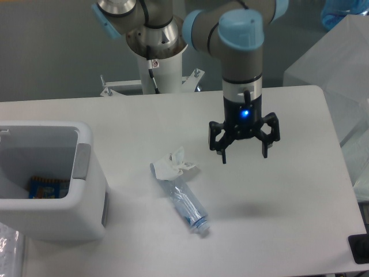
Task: Place the trash in the trash can
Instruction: 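Move the open gripper over the crumpled white paper and lower it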
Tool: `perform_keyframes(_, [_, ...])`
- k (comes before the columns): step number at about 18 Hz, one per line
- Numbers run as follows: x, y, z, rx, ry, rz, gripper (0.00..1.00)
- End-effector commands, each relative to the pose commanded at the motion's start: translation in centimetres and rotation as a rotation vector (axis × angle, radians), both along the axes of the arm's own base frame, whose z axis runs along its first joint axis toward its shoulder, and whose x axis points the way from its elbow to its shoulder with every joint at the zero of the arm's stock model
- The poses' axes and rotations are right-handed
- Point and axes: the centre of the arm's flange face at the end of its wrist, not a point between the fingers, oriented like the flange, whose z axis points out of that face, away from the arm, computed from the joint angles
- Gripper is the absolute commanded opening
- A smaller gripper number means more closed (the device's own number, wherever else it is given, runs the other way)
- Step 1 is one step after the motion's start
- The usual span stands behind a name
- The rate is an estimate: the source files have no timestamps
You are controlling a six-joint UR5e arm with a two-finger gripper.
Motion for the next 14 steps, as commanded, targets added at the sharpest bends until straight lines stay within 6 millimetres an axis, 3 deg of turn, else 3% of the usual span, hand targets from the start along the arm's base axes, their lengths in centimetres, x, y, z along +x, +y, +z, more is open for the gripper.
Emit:
perform_keyframes(4, [0.8,0.4,-1.1,-0.008,-0.025,-0.028,1.0])
perform_keyframes(11, [5.4,3.5,-2.4,-0.016,-0.046,-0.196,1.0])
perform_keyframes(14, [8.1,3.8,-4.4,-0.044,-0.078,-0.238,1.0])
